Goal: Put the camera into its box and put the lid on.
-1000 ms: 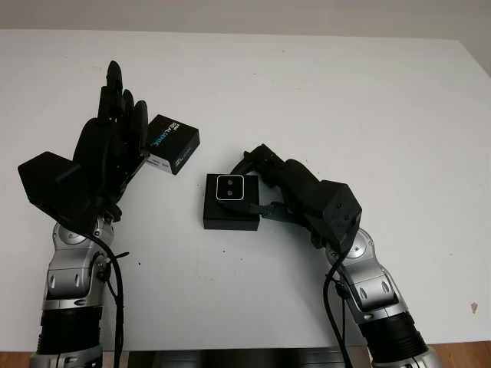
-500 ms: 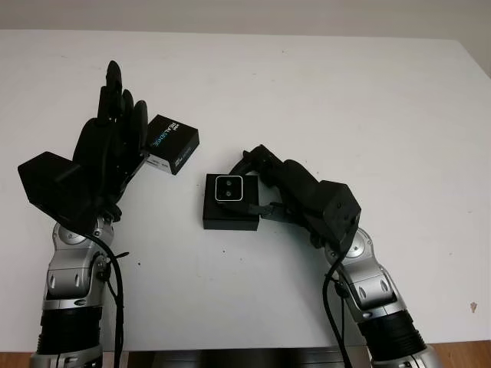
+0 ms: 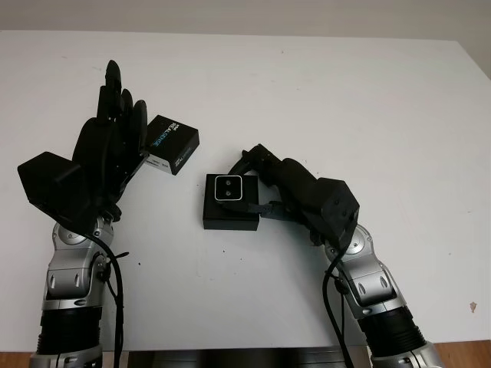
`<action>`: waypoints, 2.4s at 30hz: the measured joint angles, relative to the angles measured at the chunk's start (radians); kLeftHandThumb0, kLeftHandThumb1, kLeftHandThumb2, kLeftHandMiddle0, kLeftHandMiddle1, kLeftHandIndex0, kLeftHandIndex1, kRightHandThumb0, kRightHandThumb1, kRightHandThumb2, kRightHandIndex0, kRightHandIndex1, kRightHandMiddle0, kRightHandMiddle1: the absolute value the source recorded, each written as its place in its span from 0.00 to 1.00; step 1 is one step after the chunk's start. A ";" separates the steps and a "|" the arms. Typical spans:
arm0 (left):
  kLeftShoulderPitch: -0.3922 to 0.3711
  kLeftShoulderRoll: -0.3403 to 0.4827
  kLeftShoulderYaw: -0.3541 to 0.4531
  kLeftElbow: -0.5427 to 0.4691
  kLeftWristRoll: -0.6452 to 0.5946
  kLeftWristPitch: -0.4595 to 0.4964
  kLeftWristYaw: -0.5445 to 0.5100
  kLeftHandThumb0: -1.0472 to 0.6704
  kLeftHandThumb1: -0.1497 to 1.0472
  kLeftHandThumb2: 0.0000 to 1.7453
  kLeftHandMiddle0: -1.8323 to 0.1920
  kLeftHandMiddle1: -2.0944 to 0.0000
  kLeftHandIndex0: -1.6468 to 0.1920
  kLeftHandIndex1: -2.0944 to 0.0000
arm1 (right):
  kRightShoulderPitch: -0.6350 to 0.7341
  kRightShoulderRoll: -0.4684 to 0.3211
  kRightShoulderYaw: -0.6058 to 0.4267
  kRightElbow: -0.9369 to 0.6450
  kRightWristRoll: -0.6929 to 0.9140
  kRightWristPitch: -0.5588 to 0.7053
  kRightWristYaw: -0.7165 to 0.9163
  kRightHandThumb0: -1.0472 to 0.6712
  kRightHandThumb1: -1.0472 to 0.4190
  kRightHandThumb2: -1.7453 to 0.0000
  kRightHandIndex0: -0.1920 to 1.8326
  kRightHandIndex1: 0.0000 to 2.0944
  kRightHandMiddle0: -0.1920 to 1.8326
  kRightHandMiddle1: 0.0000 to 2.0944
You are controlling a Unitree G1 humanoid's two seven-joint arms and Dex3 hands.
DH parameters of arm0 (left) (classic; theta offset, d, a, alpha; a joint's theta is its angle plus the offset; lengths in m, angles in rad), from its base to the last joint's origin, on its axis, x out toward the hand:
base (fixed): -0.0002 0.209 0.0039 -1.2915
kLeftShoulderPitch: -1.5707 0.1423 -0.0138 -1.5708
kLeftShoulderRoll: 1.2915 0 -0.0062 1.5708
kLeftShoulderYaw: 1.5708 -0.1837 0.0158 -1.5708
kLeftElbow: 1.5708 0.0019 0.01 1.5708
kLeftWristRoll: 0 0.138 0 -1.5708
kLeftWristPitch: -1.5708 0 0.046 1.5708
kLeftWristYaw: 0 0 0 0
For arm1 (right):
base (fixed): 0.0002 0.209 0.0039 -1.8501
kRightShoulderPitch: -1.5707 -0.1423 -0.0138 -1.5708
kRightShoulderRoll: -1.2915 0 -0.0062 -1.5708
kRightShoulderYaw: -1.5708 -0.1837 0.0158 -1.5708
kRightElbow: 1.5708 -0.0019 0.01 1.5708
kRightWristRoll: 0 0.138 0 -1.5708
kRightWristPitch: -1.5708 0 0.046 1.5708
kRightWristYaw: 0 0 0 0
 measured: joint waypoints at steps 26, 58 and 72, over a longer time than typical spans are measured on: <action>0.002 0.001 0.002 0.000 -0.001 -0.003 -0.006 0.20 1.00 0.34 1.00 1.00 1.00 1.00 | 0.008 -0.080 0.038 -0.063 -0.052 0.011 0.092 0.26 0.02 0.97 0.01 0.02 0.00 0.37; 0.017 0.001 0.007 -0.005 -0.004 -0.004 -0.002 0.22 1.00 0.33 1.00 1.00 1.00 1.00 | 0.105 -0.122 0.138 0.050 -0.668 -0.562 -0.633 0.30 0.10 0.97 0.13 0.06 0.00 0.60; 0.018 0.001 0.007 -0.006 0.001 -0.006 0.002 0.21 1.00 0.32 1.00 1.00 1.00 1.00 | 0.109 -0.095 0.134 0.052 -0.583 -0.521 -0.595 0.31 0.07 0.96 0.14 0.07 0.00 0.63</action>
